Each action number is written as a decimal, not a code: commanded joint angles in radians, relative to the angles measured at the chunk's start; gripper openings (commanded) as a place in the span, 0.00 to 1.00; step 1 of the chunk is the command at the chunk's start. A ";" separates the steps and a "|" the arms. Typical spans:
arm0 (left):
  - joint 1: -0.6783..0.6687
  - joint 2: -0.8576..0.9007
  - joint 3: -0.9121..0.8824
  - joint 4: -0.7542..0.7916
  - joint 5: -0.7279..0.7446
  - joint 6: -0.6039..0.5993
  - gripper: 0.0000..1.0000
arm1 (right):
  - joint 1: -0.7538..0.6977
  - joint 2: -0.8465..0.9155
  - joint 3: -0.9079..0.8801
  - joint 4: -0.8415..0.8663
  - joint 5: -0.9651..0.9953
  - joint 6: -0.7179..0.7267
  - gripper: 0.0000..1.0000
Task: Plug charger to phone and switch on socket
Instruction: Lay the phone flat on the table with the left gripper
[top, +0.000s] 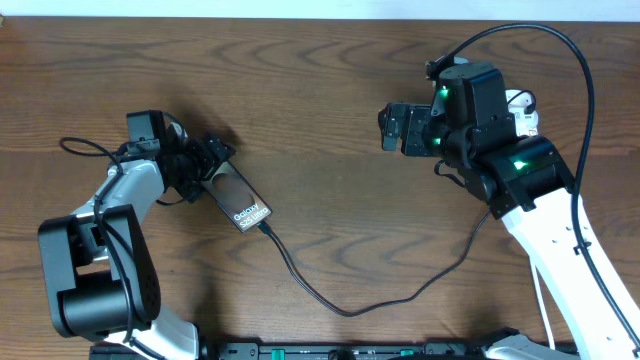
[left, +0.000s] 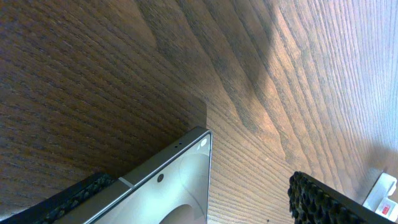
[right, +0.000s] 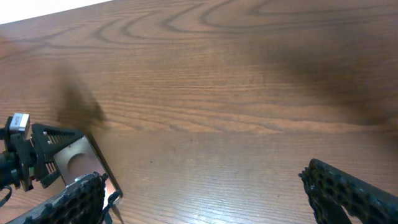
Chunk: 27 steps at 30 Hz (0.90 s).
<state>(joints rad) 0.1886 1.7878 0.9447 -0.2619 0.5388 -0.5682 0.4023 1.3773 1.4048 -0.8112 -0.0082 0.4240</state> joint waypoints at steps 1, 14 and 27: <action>0.004 0.090 -0.064 -0.043 -0.133 0.014 0.93 | 0.005 0.002 0.001 -0.002 -0.002 -0.013 0.99; 0.004 0.090 -0.064 -0.089 -0.133 0.015 0.93 | 0.005 0.002 0.001 -0.009 -0.002 -0.014 0.99; 0.004 0.090 -0.064 -0.134 -0.133 0.015 0.92 | 0.005 0.003 0.001 -0.012 -0.002 -0.014 0.99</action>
<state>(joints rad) 0.1886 1.7882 0.9573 -0.3393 0.5385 -0.5640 0.4023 1.3773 1.4048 -0.8196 -0.0082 0.4240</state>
